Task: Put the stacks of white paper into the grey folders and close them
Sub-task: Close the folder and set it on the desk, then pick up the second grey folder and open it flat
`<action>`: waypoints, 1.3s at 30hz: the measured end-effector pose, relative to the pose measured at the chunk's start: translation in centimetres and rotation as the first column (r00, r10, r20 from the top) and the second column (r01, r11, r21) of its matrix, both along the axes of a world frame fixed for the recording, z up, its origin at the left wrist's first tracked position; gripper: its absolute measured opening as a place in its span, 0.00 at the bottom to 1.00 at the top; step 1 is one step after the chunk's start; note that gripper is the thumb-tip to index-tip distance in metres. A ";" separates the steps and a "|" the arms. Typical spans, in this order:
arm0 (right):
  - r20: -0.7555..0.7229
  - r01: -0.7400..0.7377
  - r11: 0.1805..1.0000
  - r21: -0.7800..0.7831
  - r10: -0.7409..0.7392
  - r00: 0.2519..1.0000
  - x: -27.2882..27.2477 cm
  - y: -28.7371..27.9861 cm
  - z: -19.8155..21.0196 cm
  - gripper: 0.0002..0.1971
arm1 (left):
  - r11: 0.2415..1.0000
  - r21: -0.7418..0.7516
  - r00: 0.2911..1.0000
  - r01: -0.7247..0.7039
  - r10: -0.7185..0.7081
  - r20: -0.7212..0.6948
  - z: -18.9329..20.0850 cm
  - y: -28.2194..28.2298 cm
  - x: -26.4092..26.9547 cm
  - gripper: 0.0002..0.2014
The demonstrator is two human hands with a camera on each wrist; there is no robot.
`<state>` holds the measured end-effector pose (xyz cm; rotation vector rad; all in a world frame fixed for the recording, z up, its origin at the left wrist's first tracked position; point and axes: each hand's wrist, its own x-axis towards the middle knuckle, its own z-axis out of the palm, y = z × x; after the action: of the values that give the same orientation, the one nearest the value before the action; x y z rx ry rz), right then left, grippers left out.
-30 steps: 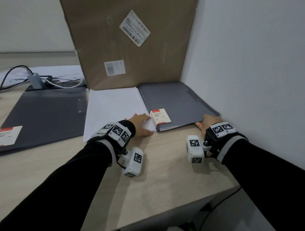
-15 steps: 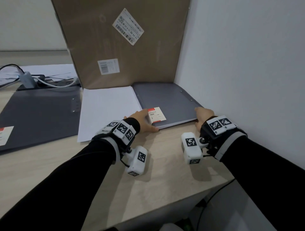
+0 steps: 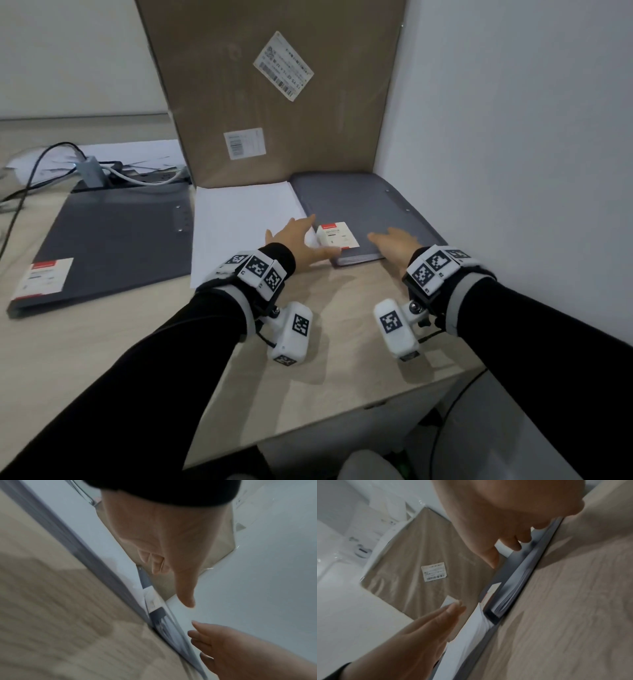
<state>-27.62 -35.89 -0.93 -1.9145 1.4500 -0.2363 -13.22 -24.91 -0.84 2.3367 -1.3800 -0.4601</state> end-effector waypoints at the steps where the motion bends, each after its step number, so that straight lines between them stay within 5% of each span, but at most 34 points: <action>1: 0.067 0.009 1.000 -0.027 -0.007 0.998 0.4 0.4 0.2 0.29 | 0.999 -0.040 1.000 -0.026 0.026 -0.008 0.2 0.8 0.7 0.40; 5: 0.388 0.037 0.997 -0.065 -0.008 0.922 3.8 3.3 1.2 0.12 | 0.948 -0.209 0.967 -0.239 0.211 -0.145 1.0 6.1 5.0 0.28; 8: 0.506 -0.001 0.996 -0.090 0.046 0.862 7.6 7.4 2.3 0.16 | 0.862 -0.255 0.897 -0.439 0.403 -0.183 1.0 10.9 8.9 0.20; 14: 0.422 -0.388 0.921 -0.045 0.369 0.828 15.5 15.9 2.8 0.15 | 0.610 -0.198 0.641 -0.767 0.739 -0.206 -0.2 19.8 15.8 0.20; 18: 0.314 -0.519 0.854 -0.041 0.505 0.804 18.7 19.6 1.7 0.19 | 0.473 -0.075 0.479 -0.878 0.860 -0.177 -1.6 23.5 18.5 0.25; 23: 0.066 -0.643 0.765 0.043 0.640 0.766 20.7 21.8 -0.4 0.24 | 0.488 -0.075 0.486 -0.870 0.820 -0.304 -2.9 24.2 20.3 0.28; 26: -0.061 -0.643 0.766 0.028 0.643 0.763 20.7 21.9 -0.8 0.24 | 0.481 -0.027 0.424 -0.876 0.743 -0.517 -2.0 24.5 21.5 0.32; 28: -0.087 -0.660 0.751 0.021 0.659 0.747 20.4 21.8 -0.9 0.25 | 0.507 -0.036 0.404 -0.861 0.641 -0.652 -1.3 24.7 21.9 0.21; 31: 0.023 -0.654 0.756 -0.001 0.654 0.756 19.9 22.1 -0.9 0.26 | 0.508 -0.089 0.352 -0.857 0.450 -0.821 -0.3 24.3 21.1 0.07; 35: 0.309 -0.503 0.861 -0.072 0.499 0.810 19.0 22.6 -0.1 0.19 | 0.460 -0.207 0.351 -0.864 0.253 -0.902 2.4 24.7 18.1 0.08; 39: 0.495 -0.356 0.931 -0.087 0.350 0.795 16.6 22.8 1.8 0.16 | 0.410 -0.306 0.423 -0.859 0.233 -0.876 4.6 27.1 14.6 0.13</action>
<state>-11.05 -13.05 0.85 -1.8858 0.7283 -0.5073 1.37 2.17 3.78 1.4490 -0.1082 -0.3967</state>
